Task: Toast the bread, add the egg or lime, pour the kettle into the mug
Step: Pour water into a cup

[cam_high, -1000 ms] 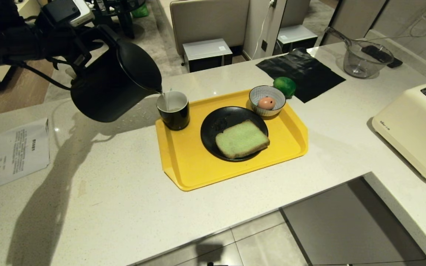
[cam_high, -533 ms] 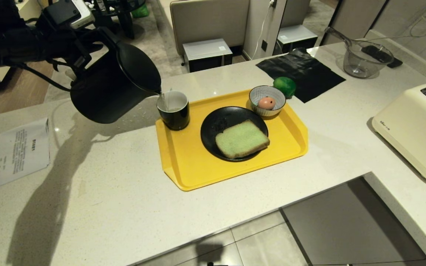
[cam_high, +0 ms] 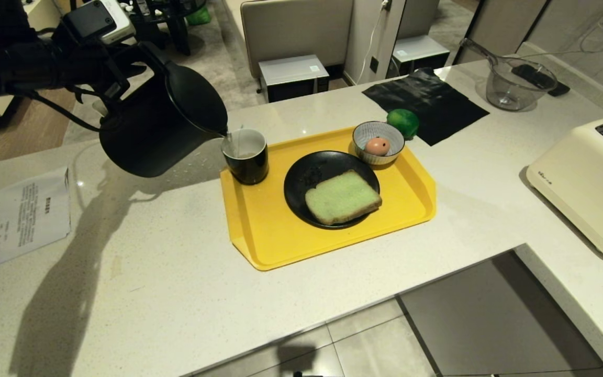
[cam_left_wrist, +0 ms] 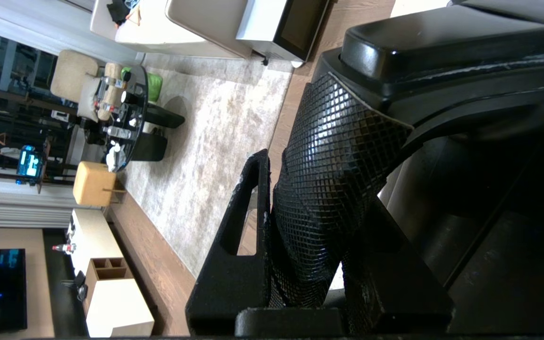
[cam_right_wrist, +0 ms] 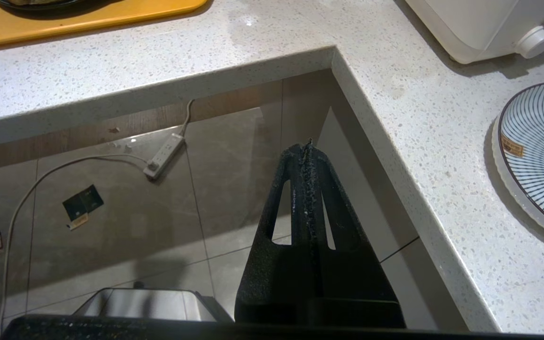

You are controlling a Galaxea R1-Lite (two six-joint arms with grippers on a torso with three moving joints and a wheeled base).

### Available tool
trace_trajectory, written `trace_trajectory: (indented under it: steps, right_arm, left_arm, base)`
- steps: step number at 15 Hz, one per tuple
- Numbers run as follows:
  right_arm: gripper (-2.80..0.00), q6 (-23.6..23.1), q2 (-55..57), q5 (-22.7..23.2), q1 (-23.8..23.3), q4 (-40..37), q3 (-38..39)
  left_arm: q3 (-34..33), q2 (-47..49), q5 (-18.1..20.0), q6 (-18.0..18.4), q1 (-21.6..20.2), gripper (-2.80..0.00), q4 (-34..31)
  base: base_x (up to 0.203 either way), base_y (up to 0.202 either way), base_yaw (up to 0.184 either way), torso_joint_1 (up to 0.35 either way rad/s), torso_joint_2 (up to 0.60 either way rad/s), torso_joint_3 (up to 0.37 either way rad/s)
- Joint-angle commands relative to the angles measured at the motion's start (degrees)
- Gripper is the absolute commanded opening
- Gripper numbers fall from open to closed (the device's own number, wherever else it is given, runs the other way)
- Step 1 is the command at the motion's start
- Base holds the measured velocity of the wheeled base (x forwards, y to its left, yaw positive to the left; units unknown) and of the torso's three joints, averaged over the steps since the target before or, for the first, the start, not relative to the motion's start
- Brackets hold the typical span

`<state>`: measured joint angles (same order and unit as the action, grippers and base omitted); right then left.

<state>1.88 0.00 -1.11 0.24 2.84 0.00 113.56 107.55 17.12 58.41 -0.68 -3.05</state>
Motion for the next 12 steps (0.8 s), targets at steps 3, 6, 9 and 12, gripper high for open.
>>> trace_trajectory:
  steps: [3, 6, 9, 12]
  right_arm:
    - [-2.80, -0.03, 0.09, -0.03, 0.02, 0.06, 1.14]
    - [-2.80, -0.01, 0.09, -0.03, 0.02, 0.06, 1.09]
    - [-2.80, -0.03, 0.09, -0.03, 0.02, 0.06, 1.12]
    - [-2.80, 0.02, 0.09, 0.01, 0.02, 0.06, 1.14]
  left_arm:
    - [0.00, -0.23, -0.18, 0.31, -0.11, -2.80, -0.20]
    - [0.00, -0.57, -1.12, -1.00, -0.19, -2.80, 0.02]
    - [0.00, -1.57, -1.10, -4.75, -0.64, -2.80, 0.44]
    - [0.00, -2.42, -0.95, -10.57, -1.06, -2.80, 0.68]
  base:
    - [0.000, 0.000, 0.000, 0.000, 0.00, 0.000]
    - [0.000, 0.000, 0.000, 0.000, 0.00, 0.000]
    - [0.000, 0.000, 0.000, 0.000, 0.00, 0.000]
    - [0.000, 0.000, 0.000, 0.000, 0.00, 0.000]
